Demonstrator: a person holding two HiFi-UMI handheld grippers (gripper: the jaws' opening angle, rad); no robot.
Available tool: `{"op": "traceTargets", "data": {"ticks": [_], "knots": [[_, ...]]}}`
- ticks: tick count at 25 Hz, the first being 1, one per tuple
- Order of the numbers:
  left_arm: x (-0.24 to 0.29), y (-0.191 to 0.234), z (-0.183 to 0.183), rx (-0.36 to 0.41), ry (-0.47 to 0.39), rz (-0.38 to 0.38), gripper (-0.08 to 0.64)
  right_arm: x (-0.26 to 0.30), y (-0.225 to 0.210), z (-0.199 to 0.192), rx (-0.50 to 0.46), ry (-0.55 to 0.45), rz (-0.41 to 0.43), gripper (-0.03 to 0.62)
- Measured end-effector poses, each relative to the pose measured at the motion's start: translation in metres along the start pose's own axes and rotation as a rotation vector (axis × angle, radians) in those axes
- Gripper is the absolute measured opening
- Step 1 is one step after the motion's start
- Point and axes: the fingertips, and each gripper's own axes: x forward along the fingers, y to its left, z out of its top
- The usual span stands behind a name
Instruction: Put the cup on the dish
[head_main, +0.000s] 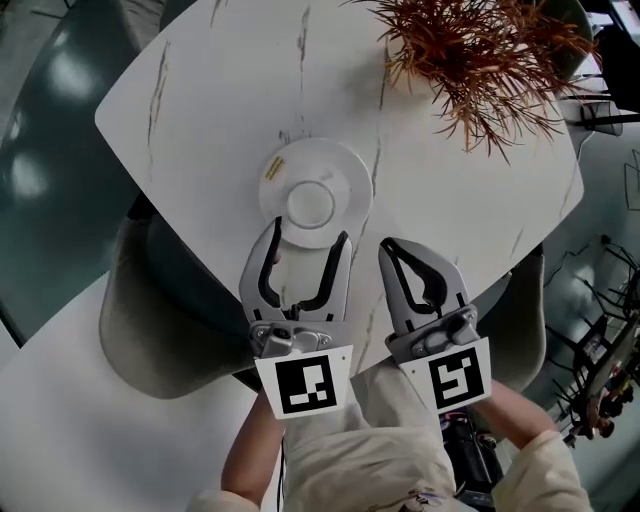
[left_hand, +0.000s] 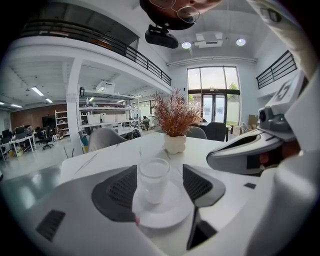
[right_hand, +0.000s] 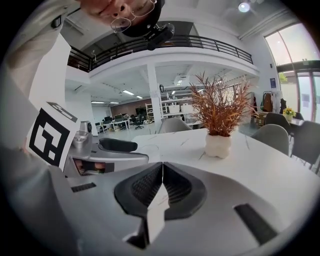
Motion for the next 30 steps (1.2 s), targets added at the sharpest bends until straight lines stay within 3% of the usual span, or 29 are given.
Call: {"op": "traceTargets", "data": {"ticks": [16, 24, 27, 30], "knots": [[-0.072, -0.024, 0.029, -0.044, -0.026, 0.013, 0.272, -0.057, 0.022, 0.027, -0.051, -0.072, -0.007, 0.006], [-0.11, -0.032, 0.052, -0.084, -0.06, 0.054, 0.189, -0.09, 0.033, 0.047, -0.057, -0.088, 0.011, 0.006], [-0.123, -0.032, 0.06, -0.165, -0.08, 0.097, 0.163, -0.101, 0.037, 0.054, -0.065, -0.096, 0.022, 0.006], [-0.133, -0.034, 0.07, -0.176, -0.094, 0.122, 0.094, -0.11, 0.039, 0.062, -0.07, -0.109, 0.03, 0.006]]}}
